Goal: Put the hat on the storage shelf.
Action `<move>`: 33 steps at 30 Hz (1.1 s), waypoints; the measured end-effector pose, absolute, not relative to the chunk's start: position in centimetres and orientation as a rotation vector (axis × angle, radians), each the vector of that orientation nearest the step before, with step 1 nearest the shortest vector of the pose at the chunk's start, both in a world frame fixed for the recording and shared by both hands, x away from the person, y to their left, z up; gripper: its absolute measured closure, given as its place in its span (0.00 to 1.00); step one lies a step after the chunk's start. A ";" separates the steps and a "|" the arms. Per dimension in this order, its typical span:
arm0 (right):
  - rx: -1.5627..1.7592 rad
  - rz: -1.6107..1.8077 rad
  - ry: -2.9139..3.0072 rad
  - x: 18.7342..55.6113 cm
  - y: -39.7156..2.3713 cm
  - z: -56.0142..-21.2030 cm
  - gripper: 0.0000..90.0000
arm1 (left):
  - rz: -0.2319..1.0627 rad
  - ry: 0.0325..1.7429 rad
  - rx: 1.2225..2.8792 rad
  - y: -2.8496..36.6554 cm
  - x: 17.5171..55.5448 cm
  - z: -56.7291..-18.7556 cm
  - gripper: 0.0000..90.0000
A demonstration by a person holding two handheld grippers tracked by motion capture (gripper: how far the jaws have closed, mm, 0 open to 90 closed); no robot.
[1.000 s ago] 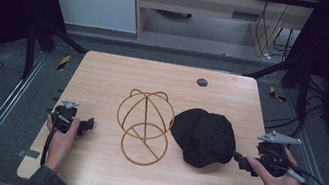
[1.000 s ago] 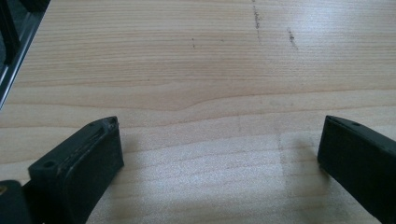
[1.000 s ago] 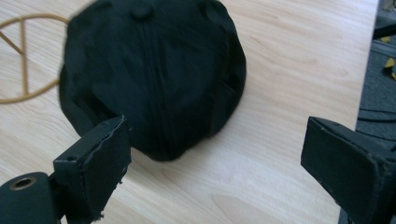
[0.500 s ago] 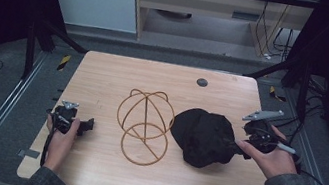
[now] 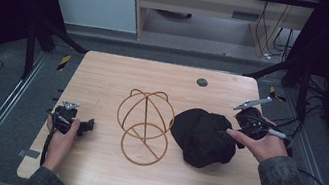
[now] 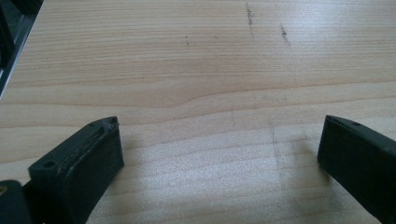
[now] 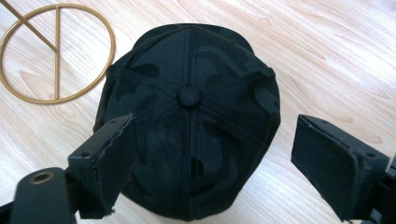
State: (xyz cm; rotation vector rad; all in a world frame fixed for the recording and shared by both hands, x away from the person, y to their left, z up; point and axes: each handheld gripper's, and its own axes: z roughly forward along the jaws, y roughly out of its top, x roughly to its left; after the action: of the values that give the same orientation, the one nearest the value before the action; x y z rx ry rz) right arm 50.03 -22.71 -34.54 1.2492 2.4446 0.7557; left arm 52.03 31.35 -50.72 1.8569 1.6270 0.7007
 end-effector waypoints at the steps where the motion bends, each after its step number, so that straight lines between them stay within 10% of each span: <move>1: 1.251 0.760 2.445 50.3 -22.6 -34.7 0.18 | 0.699 1.623 1.860 31.3 52.0 -50.7 0.00; 18: 1.287 0.752 2.470 51.4 -21.2 -37.2 0.15 | 0.693 1.607 1.870 31.2 52.0 -50.7 0.00; 33: 1.302 0.752 2.553 52.1 -21.2 -39.1 0.59 | 0.690 1.600 1.871 31.1 52.1 -50.7 0.00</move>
State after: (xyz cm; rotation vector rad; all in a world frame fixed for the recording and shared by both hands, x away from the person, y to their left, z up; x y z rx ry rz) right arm 52.09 -21.21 -39.10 1.3024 2.5526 0.7524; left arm 52.06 31.11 -50.74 1.8711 1.6003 0.6900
